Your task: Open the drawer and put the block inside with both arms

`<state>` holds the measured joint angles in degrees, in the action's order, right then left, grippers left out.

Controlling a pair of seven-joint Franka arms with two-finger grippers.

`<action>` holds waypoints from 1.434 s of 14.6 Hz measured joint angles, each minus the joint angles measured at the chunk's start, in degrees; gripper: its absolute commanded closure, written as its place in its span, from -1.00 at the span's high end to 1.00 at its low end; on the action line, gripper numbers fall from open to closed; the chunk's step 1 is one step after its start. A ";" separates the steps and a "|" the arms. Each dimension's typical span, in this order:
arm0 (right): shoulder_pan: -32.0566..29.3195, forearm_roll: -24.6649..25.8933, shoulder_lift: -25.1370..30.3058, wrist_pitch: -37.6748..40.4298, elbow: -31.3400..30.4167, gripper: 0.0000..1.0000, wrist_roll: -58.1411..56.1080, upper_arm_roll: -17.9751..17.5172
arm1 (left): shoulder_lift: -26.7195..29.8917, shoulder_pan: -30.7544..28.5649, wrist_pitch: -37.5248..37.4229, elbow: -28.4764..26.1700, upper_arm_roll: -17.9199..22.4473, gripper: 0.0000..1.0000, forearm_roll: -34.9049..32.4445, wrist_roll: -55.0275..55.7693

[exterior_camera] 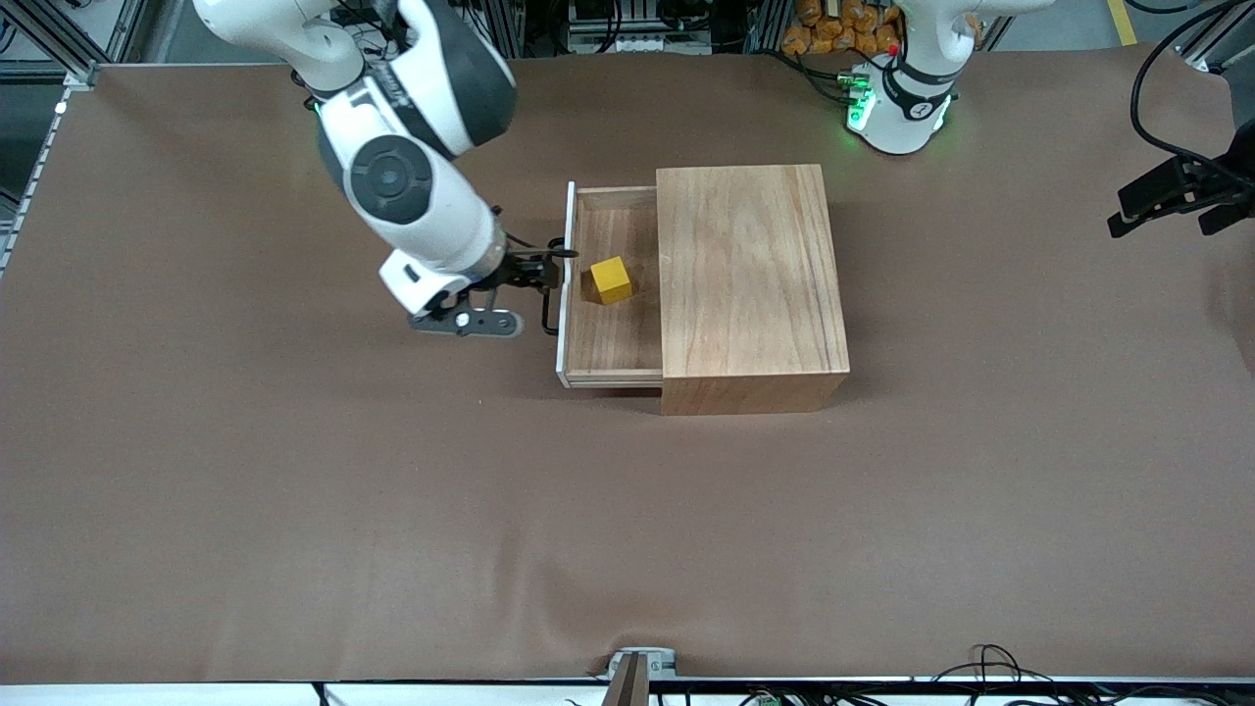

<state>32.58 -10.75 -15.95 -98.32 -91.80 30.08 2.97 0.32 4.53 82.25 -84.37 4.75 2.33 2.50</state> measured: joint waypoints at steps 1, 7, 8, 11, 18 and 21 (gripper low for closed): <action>-1.83 0.04 0.59 1.26 0.00 1.00 -2.89 0.03 | 0.00 0.01 -0.01 0.00 -0.02 1.00 0.00 0.00; -11.88 0.75 2.47 3.93 0.03 1.00 -14.49 0.13 | 0.00 0.02 -0.05 -0.01 -0.15 1.00 -0.01 -0.38; -12.96 1.21 3.13 4.11 0.09 1.00 -15.01 0.16 | 0.00 0.02 -0.06 -0.02 -0.15 1.00 -0.01 -0.79; -17.98 2.58 7.08 7.13 0.30 1.00 -17.24 0.16 | 0.00 0.00 -0.06 -0.03 -0.16 1.00 -0.02 -2.66; -32.88 6.04 16.03 11.24 0.43 1.00 -36.55 0.26 | 0.00 -0.01 -0.07 -0.07 -0.16 1.00 -0.02 -2.77; -34.09 8.26 19.64 15.02 0.44 1.00 -36.77 0.27 | 0.00 0.00 -0.07 -0.07 -0.16 1.00 -0.02 -2.77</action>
<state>-1.51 -2.49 3.69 -83.31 -91.36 -6.69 3.24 0.31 4.53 82.18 -84.45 4.59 2.31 -0.27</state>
